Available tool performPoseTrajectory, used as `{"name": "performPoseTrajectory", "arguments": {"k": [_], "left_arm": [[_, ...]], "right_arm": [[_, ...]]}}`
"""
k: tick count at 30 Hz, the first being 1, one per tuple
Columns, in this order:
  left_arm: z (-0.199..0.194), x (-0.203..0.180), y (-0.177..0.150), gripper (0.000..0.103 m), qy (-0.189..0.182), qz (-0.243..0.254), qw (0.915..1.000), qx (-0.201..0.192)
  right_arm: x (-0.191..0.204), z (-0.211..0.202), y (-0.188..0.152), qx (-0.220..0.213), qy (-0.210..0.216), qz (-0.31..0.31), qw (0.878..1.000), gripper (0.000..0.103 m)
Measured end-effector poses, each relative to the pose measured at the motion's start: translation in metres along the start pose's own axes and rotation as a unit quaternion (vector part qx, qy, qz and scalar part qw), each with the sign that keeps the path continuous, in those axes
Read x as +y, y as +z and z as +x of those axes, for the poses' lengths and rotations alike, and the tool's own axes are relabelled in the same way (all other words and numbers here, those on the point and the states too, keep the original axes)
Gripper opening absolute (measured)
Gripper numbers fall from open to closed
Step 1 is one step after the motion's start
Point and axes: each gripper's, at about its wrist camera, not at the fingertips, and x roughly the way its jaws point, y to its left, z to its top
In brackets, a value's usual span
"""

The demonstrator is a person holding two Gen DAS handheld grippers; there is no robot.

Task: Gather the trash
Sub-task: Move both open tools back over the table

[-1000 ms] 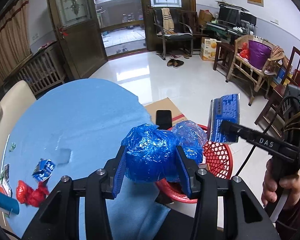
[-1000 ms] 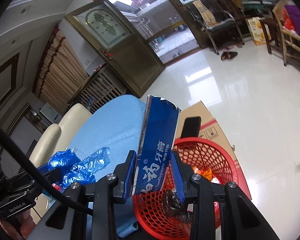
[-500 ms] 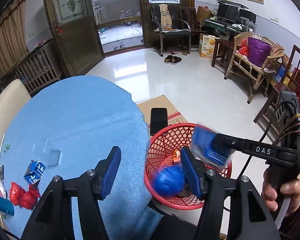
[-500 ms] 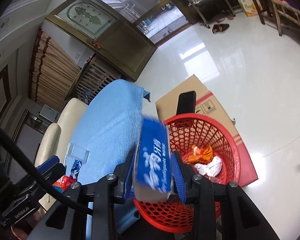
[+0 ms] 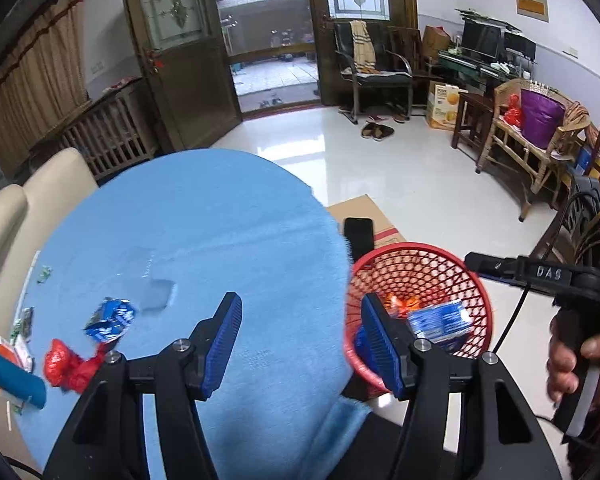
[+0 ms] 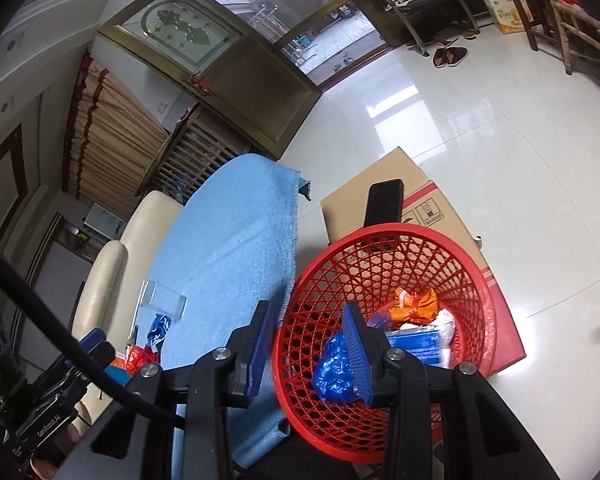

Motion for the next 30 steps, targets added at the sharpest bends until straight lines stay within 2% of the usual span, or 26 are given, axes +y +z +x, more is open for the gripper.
{"name": "performPoseTrajectory", "arguments": {"k": [2, 4, 8, 11, 16, 21, 24, 27, 30], "left_arm": [[-0.006, 0.009, -0.007, 0.066, 0.014, -0.002, 0.9999, -0.005], [-0.013, 0.023, -0.015, 0.074, 0.03, -0.013, 0.9994, -0.008], [-0.023, 0.059, -0.033, 0.075, 0.069, -0.053, 0.9962, -0.005], [-0.031, 0.091, -0.052, 0.075, 0.105, -0.088, 0.9906, 0.002], [-0.044, 0.149, -0.099, 0.075, 0.162, -0.159, 0.9735, 0.026], [-0.06, 0.207, -0.145, 0.075, 0.209, -0.232, 0.9492, 0.042], [-0.067, 0.231, -0.164, 0.075, 0.225, -0.261, 0.9376, 0.043], [-0.072, 0.248, -0.181, 0.075, 0.229, -0.283, 0.9306, 0.039], [-0.068, 0.258, -0.187, 0.075, 0.221, -0.296, 0.9286, 0.036]], "right_arm": [[0.004, 0.0, -0.001, -0.001, 0.001, -0.006, 1.0, 0.04], [0.008, 0.0, -0.002, -0.002, 0.001, -0.012, 1.0, 0.04], [0.012, -0.001, -0.002, -0.004, 0.002, -0.018, 1.0, 0.04], [0.014, 0.0, -0.003, -0.003, 0.003, -0.02, 1.0, 0.04], [0.022, 0.006, -0.006, 0.005, 0.003, -0.03, 1.0, 0.04], [0.041, 0.019, -0.013, 0.026, 0.001, -0.05, 0.998, 0.04], [0.064, 0.031, -0.02, 0.044, 0.005, -0.074, 0.996, 0.04], [0.092, 0.044, -0.027, 0.059, 0.01, -0.105, 0.993, 0.04], [0.127, 0.06, -0.036, 0.076, 0.018, -0.145, 0.986, 0.04]]}}
